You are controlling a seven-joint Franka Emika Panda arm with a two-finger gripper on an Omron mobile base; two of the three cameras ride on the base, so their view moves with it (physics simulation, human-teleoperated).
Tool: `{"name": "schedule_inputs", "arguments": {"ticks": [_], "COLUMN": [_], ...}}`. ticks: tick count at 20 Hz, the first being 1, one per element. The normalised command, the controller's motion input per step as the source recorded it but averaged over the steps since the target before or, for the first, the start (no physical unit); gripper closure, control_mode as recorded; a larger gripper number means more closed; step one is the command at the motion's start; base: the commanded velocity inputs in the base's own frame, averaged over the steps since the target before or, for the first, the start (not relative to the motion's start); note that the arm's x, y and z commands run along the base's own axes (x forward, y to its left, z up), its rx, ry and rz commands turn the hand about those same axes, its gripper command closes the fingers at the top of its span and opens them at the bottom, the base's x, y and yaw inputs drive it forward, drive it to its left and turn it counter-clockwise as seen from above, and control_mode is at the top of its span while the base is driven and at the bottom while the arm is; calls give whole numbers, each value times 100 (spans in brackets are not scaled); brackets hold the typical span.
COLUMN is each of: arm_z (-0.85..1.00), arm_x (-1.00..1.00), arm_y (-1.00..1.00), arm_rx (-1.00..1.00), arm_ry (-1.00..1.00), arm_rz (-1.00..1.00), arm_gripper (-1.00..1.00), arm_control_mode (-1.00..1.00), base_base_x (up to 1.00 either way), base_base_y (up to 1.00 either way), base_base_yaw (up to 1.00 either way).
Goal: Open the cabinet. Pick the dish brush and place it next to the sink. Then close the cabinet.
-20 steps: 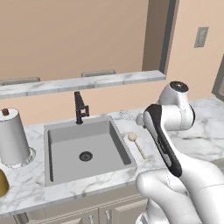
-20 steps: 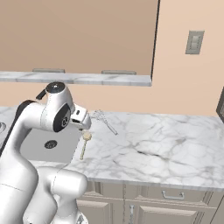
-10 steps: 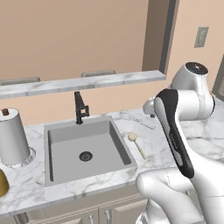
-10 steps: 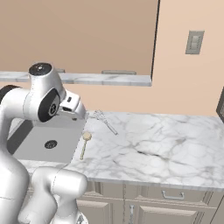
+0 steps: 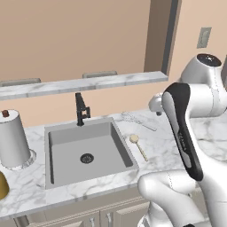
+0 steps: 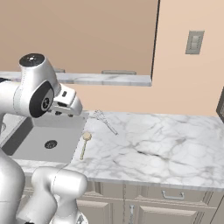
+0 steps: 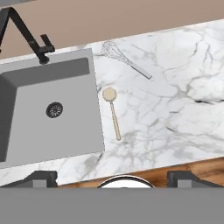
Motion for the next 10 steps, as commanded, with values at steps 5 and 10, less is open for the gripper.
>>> {"name": "schedule_inputs", "arguments": {"ticks": [5,10], "arm_z": [4,4], "arm_x": [-56,-49], "arm_y": [0,0], "arm_rx": [0,0], "arm_ry": [-7,-6], "arm_rz": [0,0], "arm_gripper": [-100,-100], "arm_control_mode": [-100,-100], "base_base_x": [0,0], "base_base_y": [0,0], "base_base_yaw": [0,0]}}
